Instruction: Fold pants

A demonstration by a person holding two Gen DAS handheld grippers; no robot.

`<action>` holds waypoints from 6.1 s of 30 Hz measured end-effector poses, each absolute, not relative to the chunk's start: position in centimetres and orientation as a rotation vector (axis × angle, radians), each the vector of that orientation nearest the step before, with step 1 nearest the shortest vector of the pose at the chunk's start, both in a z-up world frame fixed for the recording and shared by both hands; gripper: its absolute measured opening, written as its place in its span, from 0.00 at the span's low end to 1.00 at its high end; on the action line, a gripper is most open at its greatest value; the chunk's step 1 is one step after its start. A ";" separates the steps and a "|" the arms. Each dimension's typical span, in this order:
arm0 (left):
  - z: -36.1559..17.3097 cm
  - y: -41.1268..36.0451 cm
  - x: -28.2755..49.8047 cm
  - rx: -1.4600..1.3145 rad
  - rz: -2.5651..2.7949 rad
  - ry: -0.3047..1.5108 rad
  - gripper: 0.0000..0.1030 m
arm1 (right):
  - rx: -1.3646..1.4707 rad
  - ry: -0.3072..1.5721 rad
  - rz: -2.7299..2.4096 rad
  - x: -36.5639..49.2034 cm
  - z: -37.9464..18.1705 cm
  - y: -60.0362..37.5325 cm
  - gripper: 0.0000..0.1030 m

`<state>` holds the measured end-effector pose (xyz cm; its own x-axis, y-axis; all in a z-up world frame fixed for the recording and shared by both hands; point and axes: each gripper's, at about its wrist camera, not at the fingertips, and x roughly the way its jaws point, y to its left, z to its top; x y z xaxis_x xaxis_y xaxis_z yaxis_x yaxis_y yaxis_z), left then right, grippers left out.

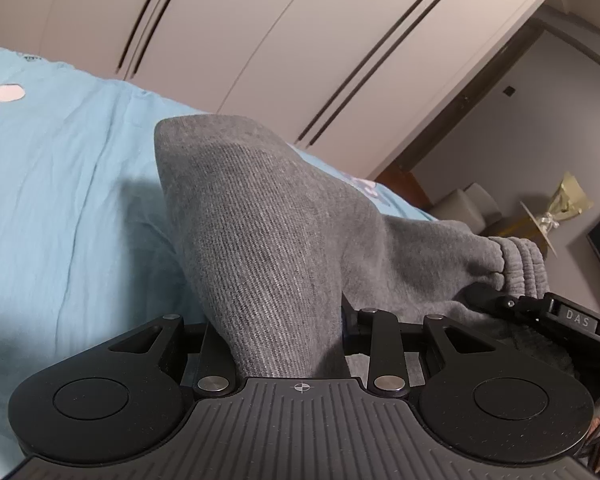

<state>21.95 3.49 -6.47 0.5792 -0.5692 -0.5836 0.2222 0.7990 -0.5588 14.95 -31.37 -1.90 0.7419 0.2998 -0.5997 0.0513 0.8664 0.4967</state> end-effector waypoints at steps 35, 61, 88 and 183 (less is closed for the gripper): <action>-7.1 1.1 10.1 -0.065 -0.172 0.769 0.98 | 0.071 0.741 -0.218 5.9 -3.6 -26.9 0.98; -4.3 7.1 0.9 -0.289 0.104 0.905 0.98 | 0.266 0.824 -0.221 -0.7 -4.2 -27.2 0.98; 10.7 -0.2 -4.1 -0.018 -0.022 0.991 0.99 | 0.063 1.088 -0.120 -5.9 10.0 -21.4 0.98; 7.2 -4.8 6.4 0.111 0.016 1.345 0.99 | 0.089 1.303 -0.133 5.1 6.4 -22.9 0.98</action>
<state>6.37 -4.82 7.20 0.2251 0.0754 -0.9714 0.0524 0.9946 0.0893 5.10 -22.85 6.36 0.2582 -0.0475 -0.9649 0.1482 0.9889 -0.0090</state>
